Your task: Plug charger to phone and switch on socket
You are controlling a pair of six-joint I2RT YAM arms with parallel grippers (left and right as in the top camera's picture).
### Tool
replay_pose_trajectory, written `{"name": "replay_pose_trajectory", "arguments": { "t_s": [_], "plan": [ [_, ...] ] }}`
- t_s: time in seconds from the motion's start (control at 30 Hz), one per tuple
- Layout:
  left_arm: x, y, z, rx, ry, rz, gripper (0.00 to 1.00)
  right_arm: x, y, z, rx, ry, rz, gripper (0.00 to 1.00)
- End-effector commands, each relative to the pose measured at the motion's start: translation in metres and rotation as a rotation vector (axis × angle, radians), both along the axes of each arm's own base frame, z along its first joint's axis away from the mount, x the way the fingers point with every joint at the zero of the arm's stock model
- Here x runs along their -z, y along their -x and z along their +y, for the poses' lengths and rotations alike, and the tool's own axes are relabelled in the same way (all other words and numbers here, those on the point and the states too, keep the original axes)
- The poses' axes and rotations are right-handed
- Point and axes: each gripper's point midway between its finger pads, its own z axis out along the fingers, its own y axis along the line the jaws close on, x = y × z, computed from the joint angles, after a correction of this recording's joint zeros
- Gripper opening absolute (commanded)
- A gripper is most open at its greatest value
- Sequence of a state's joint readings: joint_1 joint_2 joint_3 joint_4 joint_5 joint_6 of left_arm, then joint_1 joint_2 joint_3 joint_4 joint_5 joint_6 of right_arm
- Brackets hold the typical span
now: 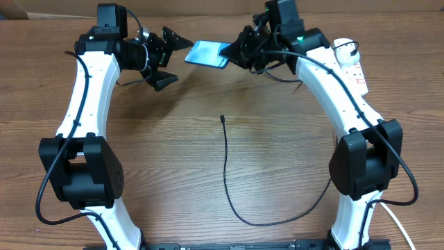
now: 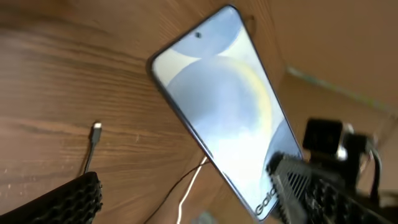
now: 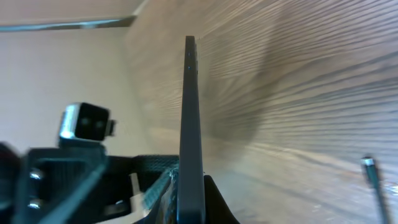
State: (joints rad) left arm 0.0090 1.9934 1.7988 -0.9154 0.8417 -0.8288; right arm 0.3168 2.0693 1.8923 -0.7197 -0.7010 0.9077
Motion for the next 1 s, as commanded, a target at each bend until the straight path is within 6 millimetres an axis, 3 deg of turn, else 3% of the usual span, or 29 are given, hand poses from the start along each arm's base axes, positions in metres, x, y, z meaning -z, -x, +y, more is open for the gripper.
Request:
{"name": "replay_pose_trajectory", "arguments": {
  "t_s": [0.0, 0.17, 0.53, 0.8, 0.9, 0.97],
  "plan": [
    [-0.035, 0.004, -0.012, 0.132, 0.057, -0.193, 1.00, -0.042, 0.009, 0.003, -0.030, -0.152, 0.035, 0.04],
    [-0.059, -0.006, -0.024, 0.173, 0.140, -0.306, 0.97, -0.051, 0.008, 0.004, -0.014, -0.215, 0.089, 0.04],
    [-0.063, -0.015, -0.035, 0.130, 0.143, -0.289, 0.98, -0.084, -0.015, 0.011, 0.058, -0.334, 0.057, 0.04],
    [-0.070, -0.029, -0.032, 0.018, 0.183, -0.224, 0.92, -0.080, -0.019, 0.017, 0.106, -0.310, 0.056, 0.04],
    [-0.065, -0.033, -0.027, -0.030, 0.165, -0.192, 0.91, -0.078, -0.022, 0.015, 0.126, -0.300, 0.048, 0.04],
    [-0.064, -0.034, -0.027, -0.055, 0.173, -0.162, 0.97, -0.078, -0.024, 0.014, 0.140, -0.293, 0.042, 0.04]
  ]
}}
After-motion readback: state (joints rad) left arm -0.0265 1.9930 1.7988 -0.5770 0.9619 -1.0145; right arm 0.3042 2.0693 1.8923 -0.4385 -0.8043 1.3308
